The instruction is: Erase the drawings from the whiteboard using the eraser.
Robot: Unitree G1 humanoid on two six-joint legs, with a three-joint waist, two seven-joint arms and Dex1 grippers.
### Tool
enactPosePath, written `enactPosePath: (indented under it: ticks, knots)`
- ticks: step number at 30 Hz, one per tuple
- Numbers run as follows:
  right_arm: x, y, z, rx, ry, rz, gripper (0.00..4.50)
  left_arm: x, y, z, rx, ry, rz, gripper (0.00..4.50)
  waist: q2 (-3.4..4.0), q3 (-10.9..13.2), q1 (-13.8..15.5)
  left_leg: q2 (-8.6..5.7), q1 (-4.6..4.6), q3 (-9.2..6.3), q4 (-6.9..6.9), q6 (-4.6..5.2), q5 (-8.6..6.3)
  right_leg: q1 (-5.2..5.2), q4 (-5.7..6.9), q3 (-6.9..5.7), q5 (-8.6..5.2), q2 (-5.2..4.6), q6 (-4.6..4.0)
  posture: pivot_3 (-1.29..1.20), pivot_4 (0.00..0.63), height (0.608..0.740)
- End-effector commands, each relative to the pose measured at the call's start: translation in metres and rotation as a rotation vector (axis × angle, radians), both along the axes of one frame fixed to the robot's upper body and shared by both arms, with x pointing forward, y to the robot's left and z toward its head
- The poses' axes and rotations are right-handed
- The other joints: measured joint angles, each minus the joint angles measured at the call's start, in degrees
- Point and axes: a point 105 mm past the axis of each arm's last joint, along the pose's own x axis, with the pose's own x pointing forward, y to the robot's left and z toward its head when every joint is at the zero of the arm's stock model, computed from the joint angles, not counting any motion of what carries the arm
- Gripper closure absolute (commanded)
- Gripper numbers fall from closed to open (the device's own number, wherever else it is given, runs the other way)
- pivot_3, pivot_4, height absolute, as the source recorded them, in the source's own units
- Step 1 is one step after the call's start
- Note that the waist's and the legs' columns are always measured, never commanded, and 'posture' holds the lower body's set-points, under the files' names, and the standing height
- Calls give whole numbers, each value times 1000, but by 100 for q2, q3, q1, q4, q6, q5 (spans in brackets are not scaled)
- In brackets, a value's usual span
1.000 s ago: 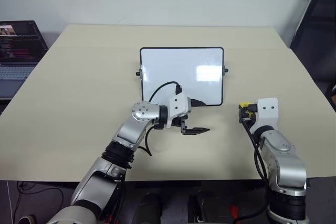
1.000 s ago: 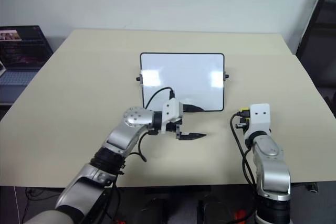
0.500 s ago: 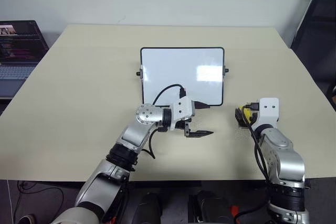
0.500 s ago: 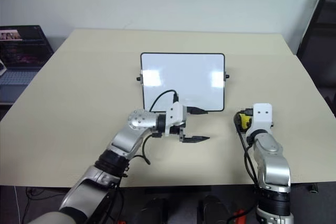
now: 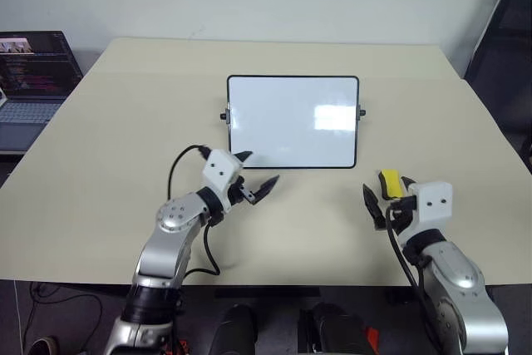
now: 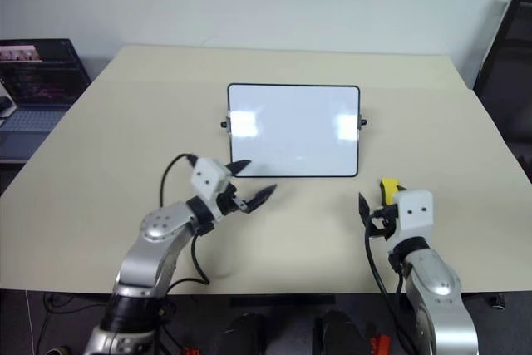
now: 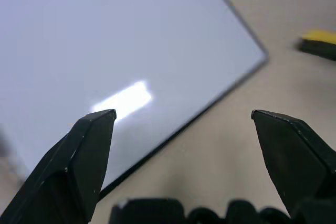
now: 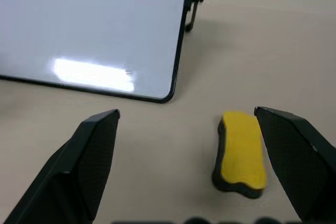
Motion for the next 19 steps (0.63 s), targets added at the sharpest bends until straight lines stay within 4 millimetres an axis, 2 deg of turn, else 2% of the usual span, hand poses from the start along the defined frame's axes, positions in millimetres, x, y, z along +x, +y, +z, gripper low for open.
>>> enactPosePath:
  ticks: [1,3,6,8,17,19]
  knots:
    - [-6,-5,8,-36,-153,-49,17,-10,24,10,-14,-69,196,0,0,0,14,2,9,4,-1,0,0,4,1,4,0,1,0,0,150,740]
    - [-10,-7,1,-9,-155,-19,17,-16,37,4,-23,-67,302,0,0,0,17,8,29,12,-4,0,1,15,5,12,-1,4,-2,0,150,740]
    - [-11,-20,-14,91,-132,-7,17,-23,45,-3,-36,-63,432,0,-3,1,36,8,56,17,-4,0,1,46,3,12,-3,5,-5,0,150,740]
    - [-10,-23,-17,89,-125,13,17,-27,53,-5,-40,-62,510,0,-3,1,39,7,72,20,-4,1,0,64,0,14,-5,5,-7,0,150,740]
    - [-8,-17,1,55,-151,94,17,-39,55,-18,-39,-20,568,0,-2,0,44,8,72,34,-12,0,-1,61,0,13,-11,7,-15,0,150,740]
    - [-3,-20,6,51,-154,100,17,-36,54,-22,-42,-1,572,0,-2,0,44,8,69,33,-14,-1,-1,57,1,12,-12,7,-16,0,150,740]
